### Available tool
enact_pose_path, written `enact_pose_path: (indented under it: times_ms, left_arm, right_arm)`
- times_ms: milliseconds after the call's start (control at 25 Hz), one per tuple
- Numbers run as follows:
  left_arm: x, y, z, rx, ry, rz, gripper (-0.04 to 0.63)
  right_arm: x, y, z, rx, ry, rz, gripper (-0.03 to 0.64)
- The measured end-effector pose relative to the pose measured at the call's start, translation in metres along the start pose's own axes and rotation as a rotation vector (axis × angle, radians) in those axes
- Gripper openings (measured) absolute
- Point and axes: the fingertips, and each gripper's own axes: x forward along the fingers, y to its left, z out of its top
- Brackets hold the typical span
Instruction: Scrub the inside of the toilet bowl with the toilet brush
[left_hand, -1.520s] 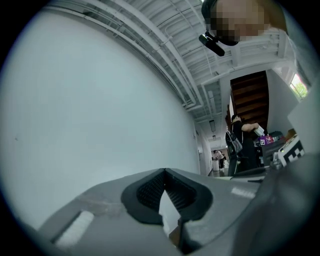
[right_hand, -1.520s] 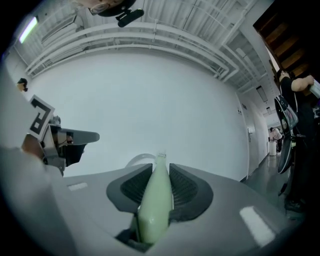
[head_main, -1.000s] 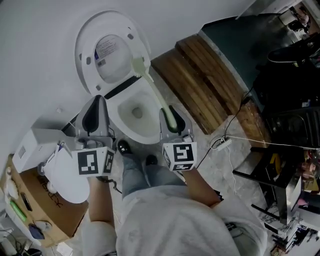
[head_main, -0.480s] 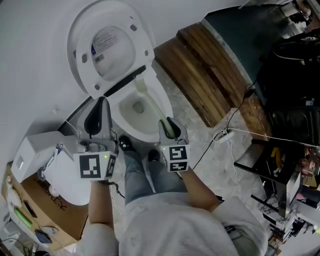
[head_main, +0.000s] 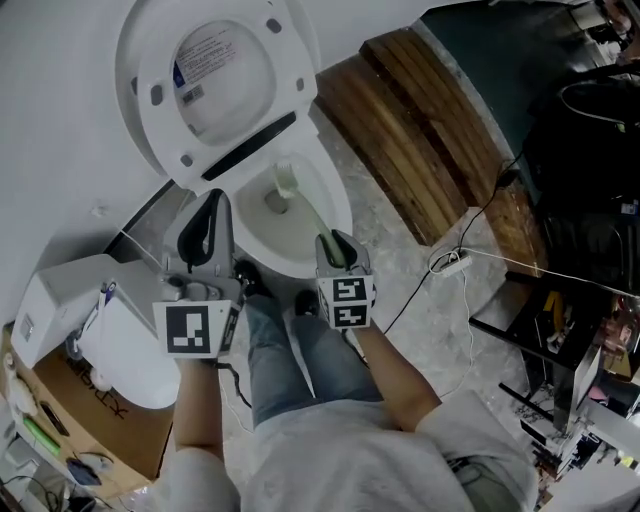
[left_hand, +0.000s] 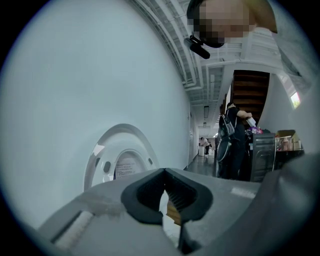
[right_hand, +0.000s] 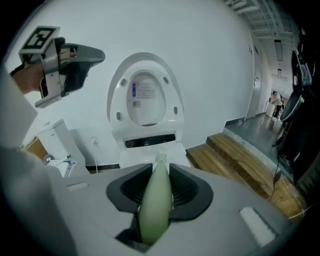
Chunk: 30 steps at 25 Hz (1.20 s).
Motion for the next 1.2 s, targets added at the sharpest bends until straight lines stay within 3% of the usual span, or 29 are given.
enact_pose_path:
  times_ms: [360, 640, 1200]
  left_arm:
    - [0.005, -0.008, -0.069, -0.003, 0.057, -0.014, 0.005]
    - [0.003, -0.009, -0.115, -0.030, 0.086, -0.017, 0.005]
    - [-0.001, 0.008, -0.150, -0.049, 0.118, -0.031, 0.005]
  right_arm:
    - [0.060, -0.003, -0.055, 0.036, 0.090, 0.026, 0.104]
    - [0.101, -0.002, -0.084, -0.005, 0.130, 0.034, 0.104]
    - [0.160, 0.001, -0.106, -0.102, 0.208, -0.015, 0.104]
